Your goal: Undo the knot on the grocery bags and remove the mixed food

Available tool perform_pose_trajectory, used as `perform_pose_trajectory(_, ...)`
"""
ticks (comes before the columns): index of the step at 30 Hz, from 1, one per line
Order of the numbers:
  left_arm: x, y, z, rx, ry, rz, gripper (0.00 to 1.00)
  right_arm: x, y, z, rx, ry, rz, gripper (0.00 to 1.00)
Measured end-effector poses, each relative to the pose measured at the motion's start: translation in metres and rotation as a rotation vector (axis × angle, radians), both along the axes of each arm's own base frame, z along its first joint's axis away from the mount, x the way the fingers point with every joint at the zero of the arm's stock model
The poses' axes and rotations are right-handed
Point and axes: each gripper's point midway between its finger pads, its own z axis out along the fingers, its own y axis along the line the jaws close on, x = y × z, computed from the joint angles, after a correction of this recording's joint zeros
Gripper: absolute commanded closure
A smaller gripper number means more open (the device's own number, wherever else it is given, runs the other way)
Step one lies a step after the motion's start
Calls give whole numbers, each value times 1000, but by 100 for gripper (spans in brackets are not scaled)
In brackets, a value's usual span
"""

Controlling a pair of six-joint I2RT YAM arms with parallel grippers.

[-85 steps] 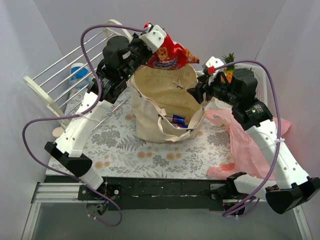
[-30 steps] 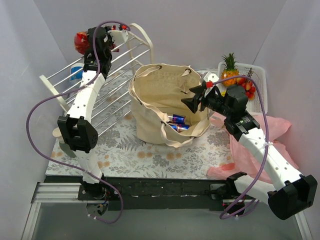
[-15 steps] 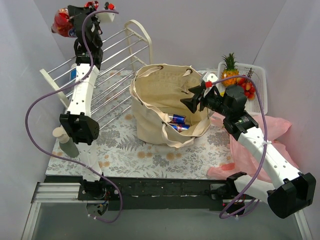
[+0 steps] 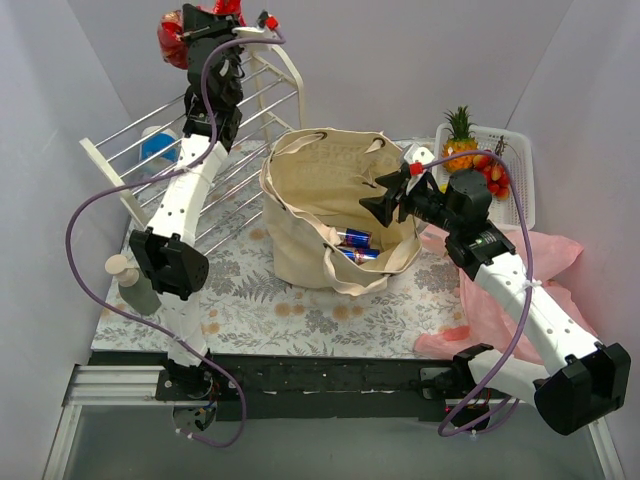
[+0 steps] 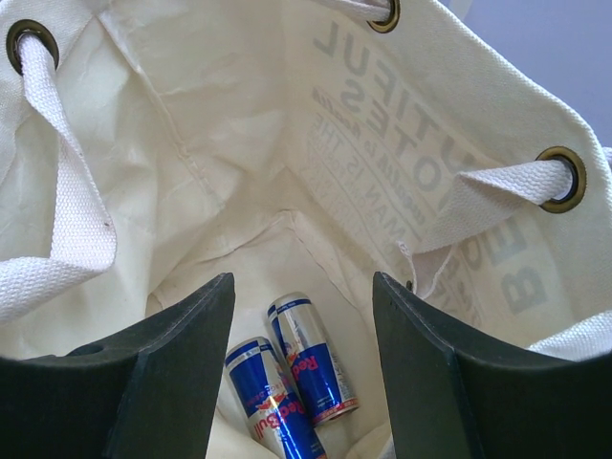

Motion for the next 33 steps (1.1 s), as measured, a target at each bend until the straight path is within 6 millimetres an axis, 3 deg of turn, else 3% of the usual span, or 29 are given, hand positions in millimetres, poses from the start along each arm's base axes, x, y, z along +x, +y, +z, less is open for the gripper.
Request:
perform_pose_trajectory(3,2,-18,-17,8,46,-31,100,0,0,-1,1,6,0,34)
perform_pose_trajectory(10,0,-36,-69,9,172,-36,100,0,0,-8,-5,19,0,34)
perform_pose_trajectory(13,-25,-50,-80,6,208,-53,100,-2,-1,-13,-9,27,0,34)
perform_pose_trajectory(18,-69,-77,-78,-8,214,-115,98,-4,-2,-15,-10,30,0,34)
perform_pose_trajectory(19,-77,-81,-77,-11,214,-125,81,-4,-2,-15,-10,30,-1,34)
perform_pose_trajectory(23,-93,-93,-76,-27,200,-152,33,-4,-2,-15,-11,30,0,34)
perform_pose_trajectory(28,-104,-88,-89,-82,222,-156,16,-4,-2,-16,-11,29,0,34)
perform_pose_trajectory(33,-111,-99,-110,-210,349,-231,2,-4,-2,-16,-13,29,0,34)
